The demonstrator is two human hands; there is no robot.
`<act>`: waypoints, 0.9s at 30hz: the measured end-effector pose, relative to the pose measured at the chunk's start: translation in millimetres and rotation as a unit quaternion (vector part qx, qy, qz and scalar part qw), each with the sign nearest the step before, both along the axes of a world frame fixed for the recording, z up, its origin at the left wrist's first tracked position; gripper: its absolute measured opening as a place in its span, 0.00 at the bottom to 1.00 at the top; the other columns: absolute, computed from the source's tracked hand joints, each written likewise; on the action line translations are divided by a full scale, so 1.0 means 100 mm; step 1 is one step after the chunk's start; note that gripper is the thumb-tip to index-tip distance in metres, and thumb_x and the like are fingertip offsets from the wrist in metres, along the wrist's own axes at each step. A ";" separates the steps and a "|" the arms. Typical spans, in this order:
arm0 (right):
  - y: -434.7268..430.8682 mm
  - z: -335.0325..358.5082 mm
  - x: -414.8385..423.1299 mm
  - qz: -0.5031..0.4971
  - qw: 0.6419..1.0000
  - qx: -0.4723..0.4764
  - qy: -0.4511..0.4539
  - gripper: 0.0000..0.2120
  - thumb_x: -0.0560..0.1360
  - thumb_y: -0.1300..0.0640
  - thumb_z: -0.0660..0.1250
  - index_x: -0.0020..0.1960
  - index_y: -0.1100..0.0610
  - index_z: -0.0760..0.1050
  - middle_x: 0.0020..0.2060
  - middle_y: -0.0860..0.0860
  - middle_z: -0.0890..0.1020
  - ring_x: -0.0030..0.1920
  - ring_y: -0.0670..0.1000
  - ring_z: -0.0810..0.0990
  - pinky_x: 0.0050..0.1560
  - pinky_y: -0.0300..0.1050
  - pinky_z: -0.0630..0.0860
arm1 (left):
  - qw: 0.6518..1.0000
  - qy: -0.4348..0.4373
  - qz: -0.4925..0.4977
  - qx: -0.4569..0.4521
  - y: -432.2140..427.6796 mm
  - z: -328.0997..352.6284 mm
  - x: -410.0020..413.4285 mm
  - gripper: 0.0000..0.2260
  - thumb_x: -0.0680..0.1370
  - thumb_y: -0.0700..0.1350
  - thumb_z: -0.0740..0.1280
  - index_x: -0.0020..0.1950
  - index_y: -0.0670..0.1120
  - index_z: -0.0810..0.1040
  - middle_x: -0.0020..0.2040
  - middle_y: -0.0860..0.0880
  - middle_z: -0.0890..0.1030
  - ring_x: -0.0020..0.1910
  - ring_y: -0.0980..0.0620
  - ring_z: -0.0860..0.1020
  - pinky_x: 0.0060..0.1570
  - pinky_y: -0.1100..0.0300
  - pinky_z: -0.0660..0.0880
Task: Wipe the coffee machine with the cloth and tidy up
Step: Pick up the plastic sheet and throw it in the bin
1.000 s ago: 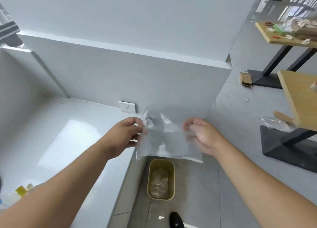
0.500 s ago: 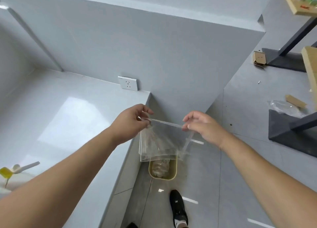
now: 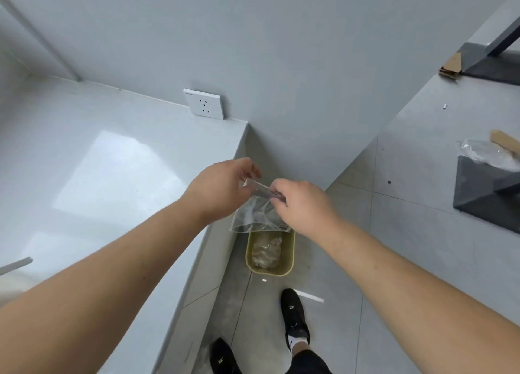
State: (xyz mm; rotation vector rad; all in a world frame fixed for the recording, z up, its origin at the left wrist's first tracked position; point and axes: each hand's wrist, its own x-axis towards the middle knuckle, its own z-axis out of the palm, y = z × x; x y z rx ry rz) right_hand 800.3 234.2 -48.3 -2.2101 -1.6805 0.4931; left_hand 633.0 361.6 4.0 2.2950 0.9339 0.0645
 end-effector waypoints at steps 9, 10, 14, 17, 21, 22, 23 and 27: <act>-0.07 -0.46 -0.09 0.004 0.998 -0.024 -0.060 0.22 0.80 0.62 0.61 0.70 0.44 0.65 0.39 0.52 0.82 0.32 0.60 0.75 0.29 0.47 0.63 | 0.978 0.133 0.007 0.162 0.07 -0.60 -0.32 0.26 0.79 0.57 0.68 0.76 0.54 0.70 0.83 0.46 0.63 0.83 0.42 0.57 0.81 0.40 0.55; -0.08 -0.51 -0.10 0.000 0.998 -0.042 -0.045 0.19 0.80 0.62 0.60 0.67 0.45 0.68 0.43 0.53 0.82 0.34 0.61 0.76 0.30 0.48 0.64 | 0.977 0.136 0.014 0.163 0.09 -0.67 -0.37 0.26 0.79 0.58 0.67 0.77 0.53 0.69 0.84 0.46 0.61 0.83 0.41 0.56 0.81 0.39 0.54; -0.10 -0.76 -0.12 -0.018 0.993 -0.113 -0.035 0.13 0.80 0.63 0.58 0.55 0.51 0.78 0.51 0.52 0.81 0.42 0.62 0.81 0.35 0.50 0.73 | 0.980 0.130 0.029 0.148 0.11 -0.93 -0.52 0.30 0.79 0.61 0.65 0.79 0.55 0.63 0.85 0.47 0.58 0.84 0.43 0.54 0.81 0.38 0.52; -0.09 -0.95 -0.18 -0.029 0.986 -0.153 -0.062 0.15 0.80 0.59 0.58 0.60 0.51 0.81 0.55 0.51 0.82 0.47 0.60 0.83 0.39 0.48 0.73 | 0.978 0.119 0.020 0.171 0.06 -1.08 -0.58 0.34 0.77 0.64 0.63 0.80 0.55 0.59 0.86 0.48 0.55 0.85 0.44 0.50 0.81 0.36 0.50; -0.08 -1.22 -0.27 -0.017 0.980 -0.191 -0.055 0.15 0.79 0.52 0.59 0.61 0.53 0.79 0.50 0.51 0.81 0.46 0.56 0.80 0.38 0.47 0.71 | 0.971 0.112 0.036 0.208 0.04 -1.20 -0.57 0.36 0.77 0.67 0.61 0.81 0.53 0.61 0.86 0.48 0.56 0.85 0.45 0.51 0.80 0.35 0.51; -0.07 -1.28 -0.29 -0.010 0.978 -0.204 -0.052 0.16 0.78 0.51 0.59 0.62 0.53 0.78 0.51 0.52 0.81 0.49 0.57 0.80 0.39 0.47 0.72 | 0.970 0.110 0.038 0.215 0.04 -1.22 -0.57 0.35 0.77 0.67 0.61 0.81 0.53 0.61 0.86 0.49 0.56 0.85 0.45 0.51 0.80 0.35 0.51; -0.06 -1.34 -0.30 -0.004 0.975 -0.217 -0.049 0.18 0.78 0.50 0.60 0.64 0.54 0.77 0.53 0.52 0.82 0.52 0.58 0.80 0.40 0.48 0.73 | 0.969 0.108 0.038 0.220 0.04 -1.23 -0.58 0.35 0.77 0.67 0.60 0.81 0.54 0.61 0.86 0.49 0.56 0.85 0.45 0.51 0.80 0.36 0.51; 0.01 -1.62 -0.33 -0.014 0.962 -0.271 -0.029 0.23 0.78 0.45 0.61 0.70 0.54 0.74 0.61 0.53 0.81 0.60 0.59 0.78 0.50 0.51 0.77 | 0.966 0.106 0.044 0.232 0.04 -1.27 -0.58 0.34 0.78 0.68 0.58 0.81 0.55 0.60 0.86 0.49 0.55 0.85 0.46 0.50 0.81 0.36 0.51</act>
